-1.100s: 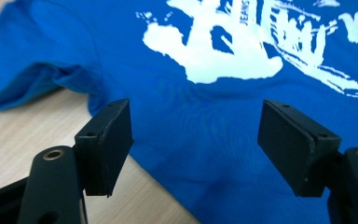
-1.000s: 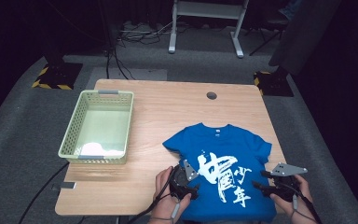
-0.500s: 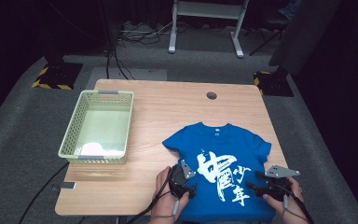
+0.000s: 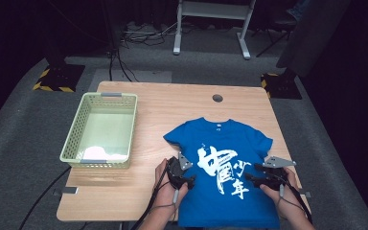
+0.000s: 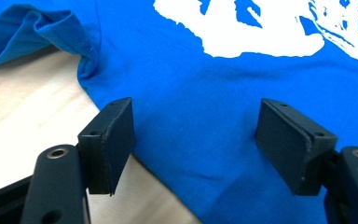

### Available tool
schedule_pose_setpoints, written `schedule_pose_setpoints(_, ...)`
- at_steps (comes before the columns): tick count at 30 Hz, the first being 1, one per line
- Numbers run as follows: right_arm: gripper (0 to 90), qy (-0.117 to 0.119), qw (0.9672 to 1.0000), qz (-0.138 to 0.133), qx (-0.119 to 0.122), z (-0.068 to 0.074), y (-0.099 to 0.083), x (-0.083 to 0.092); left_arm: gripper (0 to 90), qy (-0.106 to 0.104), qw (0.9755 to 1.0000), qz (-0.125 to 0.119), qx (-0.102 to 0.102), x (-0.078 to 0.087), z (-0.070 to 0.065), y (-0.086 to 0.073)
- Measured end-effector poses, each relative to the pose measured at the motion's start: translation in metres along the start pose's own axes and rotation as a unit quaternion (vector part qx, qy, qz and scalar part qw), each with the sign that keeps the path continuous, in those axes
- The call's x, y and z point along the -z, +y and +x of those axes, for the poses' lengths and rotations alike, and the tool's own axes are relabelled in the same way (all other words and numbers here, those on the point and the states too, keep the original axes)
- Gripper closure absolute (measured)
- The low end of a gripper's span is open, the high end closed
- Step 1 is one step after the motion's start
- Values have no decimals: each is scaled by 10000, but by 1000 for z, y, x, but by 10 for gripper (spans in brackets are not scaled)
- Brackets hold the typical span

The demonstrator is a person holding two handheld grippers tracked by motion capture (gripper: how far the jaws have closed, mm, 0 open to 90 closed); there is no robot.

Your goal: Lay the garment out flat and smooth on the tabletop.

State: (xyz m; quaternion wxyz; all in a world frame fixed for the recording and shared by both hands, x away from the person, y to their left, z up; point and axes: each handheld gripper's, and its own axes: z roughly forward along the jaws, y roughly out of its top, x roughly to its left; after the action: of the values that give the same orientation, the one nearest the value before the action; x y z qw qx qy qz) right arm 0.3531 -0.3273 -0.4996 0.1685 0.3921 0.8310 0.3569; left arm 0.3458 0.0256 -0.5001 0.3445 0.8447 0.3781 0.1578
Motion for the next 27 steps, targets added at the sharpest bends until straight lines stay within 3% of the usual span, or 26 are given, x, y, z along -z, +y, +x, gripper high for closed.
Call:
schedule_pose_setpoints(4, 382, 13, 10000, 72, 21, -9, 14, -12, 308, 72, 9998, -196, 73, -7, 13, 2)
schedule_pose_setpoints(10, 382, 13, 10000, 53, 30, -16, 25, -25, 319, 131, 9997, -208, 67, -11, 25, 6)
schedule_pose_setpoints(17, 382, -47, 10000, 44, -18, -26, 43, -43, 337, 152, 9996, -224, 101, -22, 48, 17)
schedule_pose_setpoints(24, 382, -75, 9997, -224, -72, -38, 50, -58, 338, 162, 9995, -231, 127, -29, 60, 25)
schedule_pose_setpoints(27, 382, -60, 9997, -214, -60, -40, 51, -59, 338, 184, 9994, -245, 138, -31, 61, 27)
